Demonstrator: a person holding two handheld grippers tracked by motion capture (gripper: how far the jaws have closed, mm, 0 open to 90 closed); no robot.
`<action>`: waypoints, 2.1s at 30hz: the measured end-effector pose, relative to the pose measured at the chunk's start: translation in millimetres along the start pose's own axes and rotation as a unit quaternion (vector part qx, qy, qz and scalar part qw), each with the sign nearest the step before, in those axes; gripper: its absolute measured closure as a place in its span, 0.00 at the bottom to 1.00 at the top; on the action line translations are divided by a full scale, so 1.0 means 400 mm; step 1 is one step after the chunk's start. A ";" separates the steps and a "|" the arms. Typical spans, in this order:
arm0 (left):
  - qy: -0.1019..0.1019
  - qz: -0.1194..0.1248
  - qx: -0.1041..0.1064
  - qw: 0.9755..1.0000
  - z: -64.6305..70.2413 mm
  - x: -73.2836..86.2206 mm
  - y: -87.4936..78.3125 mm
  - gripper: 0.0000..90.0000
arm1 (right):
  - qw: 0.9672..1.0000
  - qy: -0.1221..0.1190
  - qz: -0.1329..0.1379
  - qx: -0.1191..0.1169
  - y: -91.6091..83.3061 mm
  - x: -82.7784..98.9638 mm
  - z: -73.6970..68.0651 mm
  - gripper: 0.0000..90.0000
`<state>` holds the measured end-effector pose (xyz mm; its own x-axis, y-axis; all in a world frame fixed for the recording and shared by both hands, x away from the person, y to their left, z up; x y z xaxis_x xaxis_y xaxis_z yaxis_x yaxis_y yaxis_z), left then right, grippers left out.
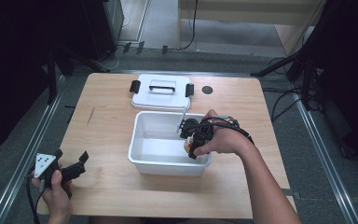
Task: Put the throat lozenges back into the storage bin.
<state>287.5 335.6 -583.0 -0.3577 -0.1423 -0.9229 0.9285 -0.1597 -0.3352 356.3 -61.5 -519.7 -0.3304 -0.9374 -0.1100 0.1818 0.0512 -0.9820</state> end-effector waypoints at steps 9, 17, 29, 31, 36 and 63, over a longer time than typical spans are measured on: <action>0.000 0.000 0.000 1.000 0.000 0.000 0.000 0.00 | 1.000 0.000 -0.008 0.005 0.006 0.000 -0.001 0.22; 0.000 0.000 0.000 1.000 0.000 0.000 0.000 0.00 | 1.000 -0.003 -0.018 0.011 0.011 0.002 -0.002 0.22; 0.001 0.000 0.000 1.000 0.000 0.000 0.000 0.00 | 1.000 -0.009 -0.020 0.010 0.013 0.003 -0.005 0.22; 0.000 0.000 0.000 1.000 0.001 0.000 0.000 0.00 | 1.000 -0.008 -0.020 0.011 0.012 0.003 -0.005 0.22; 0.000 0.000 0.000 1.000 0.000 0.000 0.000 0.00 | 1.000 -0.008 -0.021 0.011 0.013 0.004 -0.005 0.21; 0.001 0.000 -0.001 1.000 0.001 0.000 0.001 0.00 | 1.000 0.004 0.020 0.014 -0.057 0.010 -0.005 0.28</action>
<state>287.7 335.1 -582.9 -0.3576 -0.1407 -0.9232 0.9287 -0.1576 -0.3357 349.1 -65.7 -498.2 -0.3306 -0.9318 -0.1497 0.2199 0.0782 -0.9724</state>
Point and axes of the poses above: each handheld gripper's, and its own axes: y roughly forward along the jaws, x roughly out of its underside, z roughly to its right, the point moved 9 cm from there along y, roughly forward along the jaws, and after that the axes turned 3 degrees about x, right-handed, at the moved point
